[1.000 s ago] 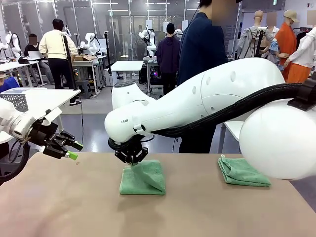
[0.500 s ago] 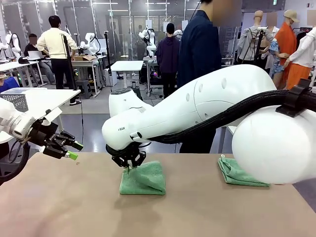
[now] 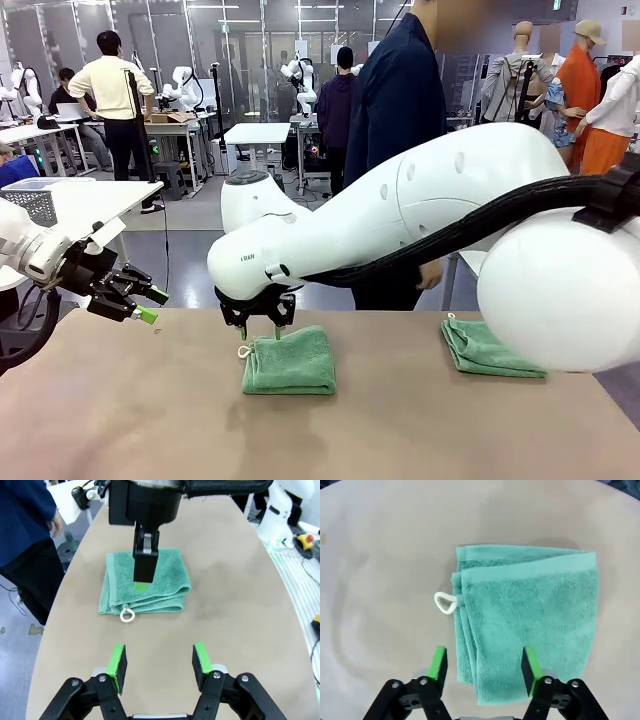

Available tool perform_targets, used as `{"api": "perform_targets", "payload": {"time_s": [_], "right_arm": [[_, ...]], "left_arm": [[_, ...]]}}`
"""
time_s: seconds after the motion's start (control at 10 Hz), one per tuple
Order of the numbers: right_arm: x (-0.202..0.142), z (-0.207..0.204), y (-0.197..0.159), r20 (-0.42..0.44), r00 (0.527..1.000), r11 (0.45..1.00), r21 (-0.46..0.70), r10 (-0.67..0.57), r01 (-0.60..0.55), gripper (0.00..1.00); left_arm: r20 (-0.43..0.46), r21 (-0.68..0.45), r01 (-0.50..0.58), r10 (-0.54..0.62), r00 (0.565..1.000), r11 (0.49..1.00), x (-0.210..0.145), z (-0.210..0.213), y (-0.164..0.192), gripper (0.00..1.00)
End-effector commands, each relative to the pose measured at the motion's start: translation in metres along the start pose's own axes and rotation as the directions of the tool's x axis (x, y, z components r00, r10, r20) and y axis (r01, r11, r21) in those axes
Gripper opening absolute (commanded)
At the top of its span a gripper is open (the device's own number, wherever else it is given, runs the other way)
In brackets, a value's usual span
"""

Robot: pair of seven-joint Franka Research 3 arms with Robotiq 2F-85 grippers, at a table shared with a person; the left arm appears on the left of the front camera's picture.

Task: Fold the towels and place them in the basket.
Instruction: When a person lays out a Towel with hook on the table, fold it in half twice.

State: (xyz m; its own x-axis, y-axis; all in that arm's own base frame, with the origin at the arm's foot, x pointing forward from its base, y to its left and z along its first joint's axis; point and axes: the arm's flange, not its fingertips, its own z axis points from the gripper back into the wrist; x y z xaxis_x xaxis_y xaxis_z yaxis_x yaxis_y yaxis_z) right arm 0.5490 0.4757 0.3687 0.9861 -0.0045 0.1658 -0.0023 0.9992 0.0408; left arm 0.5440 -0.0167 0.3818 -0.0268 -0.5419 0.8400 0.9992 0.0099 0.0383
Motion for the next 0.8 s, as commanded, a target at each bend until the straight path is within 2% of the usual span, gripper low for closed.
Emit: {"api": "perform_targets", "payload": {"time_s": [0.0, 0.2, 0.4, 0.5, 0.7], "right_arm": [[-0.008, 0.026, -0.037, -0.071, 0.995, 0.996, 0.049, -0.068, 0.072, 0.87], [-0.008, 0.056, -0.094, -0.117, 0.986, 0.98, 0.148, -0.119, 0.136, 0.87], [-0.014, 0.068, -0.134, -0.156, 0.981, 0.972, 0.186, -0.118, 0.146, 0.87], [-0.019, 0.071, -0.151, -0.127, 0.988, 0.972, 0.206, -0.092, 0.117, 0.87], [-0.027, 0.07, -0.172, -0.046, 0.998, 0.975, 0.22, 0.048, -0.037, 0.87]], "left_arm": [[0.0, 0.002, 0.004, -0.004, 1.0, 1.0, 0.002, 0.001, 0.0, 0.68], [0.0, 0.002, 0.004, -0.004, 1.0, 1.0, 0.002, 0.001, 0.0, 0.68], [0.0, 0.002, 0.004, -0.004, 1.0, 1.0, 0.002, 0.001, 0.0, 0.68], [0.0, 0.002, 0.004, -0.004, 1.0, 1.0, 0.002, 0.001, 0.0, 0.68], [0.0, 0.002, 0.004, -0.004, 1.0, 1.0, 0.002, 0.001, 0.0, 0.68]]}}
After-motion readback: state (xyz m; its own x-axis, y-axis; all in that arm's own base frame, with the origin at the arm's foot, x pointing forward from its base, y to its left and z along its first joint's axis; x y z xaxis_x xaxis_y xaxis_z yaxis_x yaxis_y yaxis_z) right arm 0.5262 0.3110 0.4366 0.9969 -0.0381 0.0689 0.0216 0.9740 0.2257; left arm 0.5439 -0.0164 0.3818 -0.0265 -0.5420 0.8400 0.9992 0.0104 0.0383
